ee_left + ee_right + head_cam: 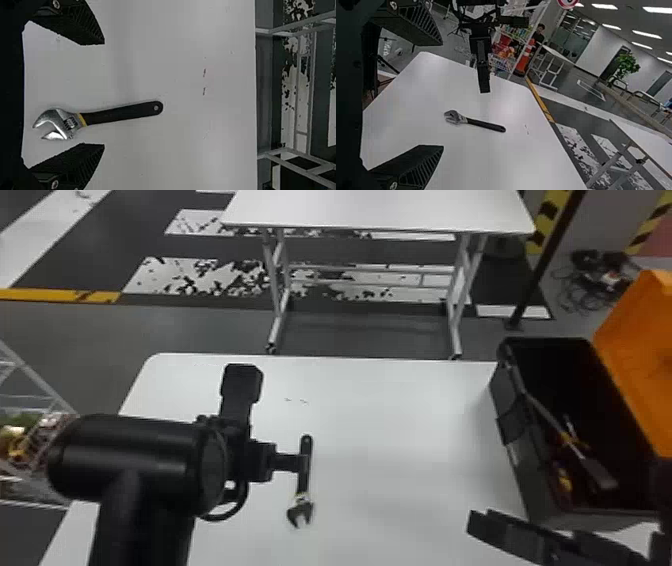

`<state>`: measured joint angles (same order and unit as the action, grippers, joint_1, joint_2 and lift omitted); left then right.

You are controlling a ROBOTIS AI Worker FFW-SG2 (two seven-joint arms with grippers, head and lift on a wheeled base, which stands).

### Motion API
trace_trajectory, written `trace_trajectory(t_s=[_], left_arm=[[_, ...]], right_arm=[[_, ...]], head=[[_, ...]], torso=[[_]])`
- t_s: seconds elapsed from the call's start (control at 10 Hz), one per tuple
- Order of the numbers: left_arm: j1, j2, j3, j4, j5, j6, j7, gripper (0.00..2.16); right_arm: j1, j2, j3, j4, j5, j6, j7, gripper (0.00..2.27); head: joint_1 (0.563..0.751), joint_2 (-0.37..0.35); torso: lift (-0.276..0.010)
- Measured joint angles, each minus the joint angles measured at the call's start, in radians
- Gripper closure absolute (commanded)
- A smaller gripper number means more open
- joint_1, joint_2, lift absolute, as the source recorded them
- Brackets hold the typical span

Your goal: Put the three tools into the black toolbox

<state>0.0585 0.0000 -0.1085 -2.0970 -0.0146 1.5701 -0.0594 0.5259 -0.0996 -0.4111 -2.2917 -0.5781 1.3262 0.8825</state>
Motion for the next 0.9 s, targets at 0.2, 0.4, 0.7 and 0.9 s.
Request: trace_trajectory(t_s=[0.2,0.4,0.7,0.9], left_arm=[[-0.038,0.0,-0.005,0.05,-0.006,0.0,0.011,0.08],[-0.062,0.0,0.031,0.105,0.042,0.0,0.029,0.08],[-0.109,0.0,0.103,0.195,0.183,0.0,0.084,0.08],[-0.127,0.0,0.124,0.238,0.263,0.0,0.14,0.08]], right_arm=[[0.005,-0.001,-0.012,0.0,-0.002,-0.003,0.007,0.08],[0.006,-0.004,-0.012,0.005,0.004,-0.018,0.01,0.08],[0.006,-0.012,-0.019,0.02,0.003,-0.033,0.028,0.08],[0.008,-0.02,-0.024,0.035,0.002,-0.047,0.034,0.08]], head=[[0.695,0.028],[0.695,0.031],[0.695,0.023],[0.695,0.008]], torso=[[-0.051],[-0.051],[-0.051],[-0.051]])
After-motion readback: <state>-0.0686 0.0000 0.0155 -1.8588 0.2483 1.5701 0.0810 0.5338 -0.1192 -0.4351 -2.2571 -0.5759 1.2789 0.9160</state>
